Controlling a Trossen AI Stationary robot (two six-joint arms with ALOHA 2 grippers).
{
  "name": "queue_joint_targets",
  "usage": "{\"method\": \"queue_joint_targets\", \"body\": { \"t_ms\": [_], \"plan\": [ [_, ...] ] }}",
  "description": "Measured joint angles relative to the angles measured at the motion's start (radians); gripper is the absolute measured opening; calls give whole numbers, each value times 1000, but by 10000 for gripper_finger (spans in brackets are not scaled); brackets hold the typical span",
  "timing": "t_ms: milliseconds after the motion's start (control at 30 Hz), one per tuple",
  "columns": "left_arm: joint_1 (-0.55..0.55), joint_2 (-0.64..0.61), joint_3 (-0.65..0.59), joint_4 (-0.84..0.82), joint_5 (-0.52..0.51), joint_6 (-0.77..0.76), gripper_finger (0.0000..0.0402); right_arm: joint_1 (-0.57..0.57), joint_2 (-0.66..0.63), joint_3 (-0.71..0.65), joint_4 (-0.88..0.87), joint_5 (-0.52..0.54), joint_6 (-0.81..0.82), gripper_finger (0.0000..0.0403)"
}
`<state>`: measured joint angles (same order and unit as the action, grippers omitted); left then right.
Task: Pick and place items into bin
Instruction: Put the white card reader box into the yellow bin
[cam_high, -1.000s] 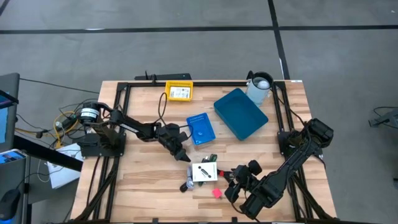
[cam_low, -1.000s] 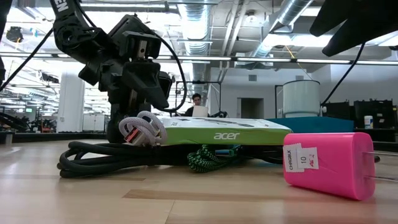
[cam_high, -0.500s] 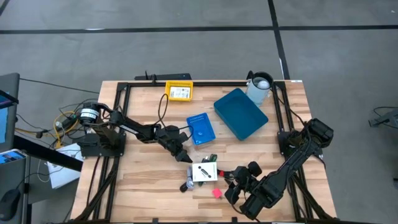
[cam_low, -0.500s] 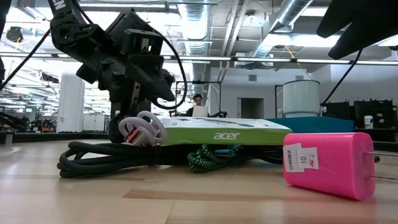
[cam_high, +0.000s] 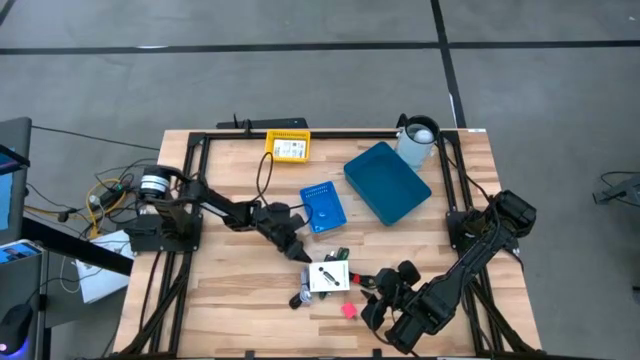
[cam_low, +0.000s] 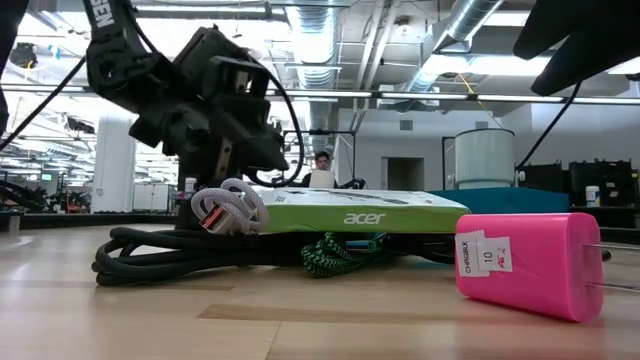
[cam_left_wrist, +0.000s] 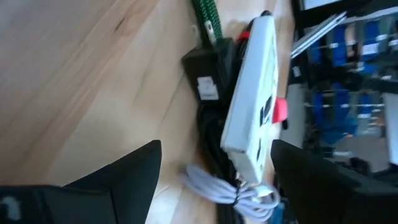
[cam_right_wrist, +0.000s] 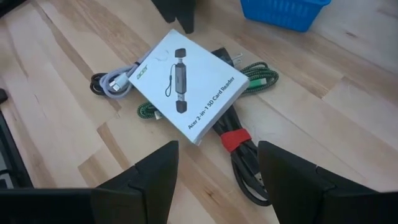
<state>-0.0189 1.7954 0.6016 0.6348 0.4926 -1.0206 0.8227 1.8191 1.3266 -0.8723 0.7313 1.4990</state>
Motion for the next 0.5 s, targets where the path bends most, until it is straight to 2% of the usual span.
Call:
{"method": "queue_joint_targets", "body": {
  "t_ms": [500],
  "plan": [
    [7,23,13,24,22,-18,293,0,0,0,48,7,-68,214]
  ]
}}
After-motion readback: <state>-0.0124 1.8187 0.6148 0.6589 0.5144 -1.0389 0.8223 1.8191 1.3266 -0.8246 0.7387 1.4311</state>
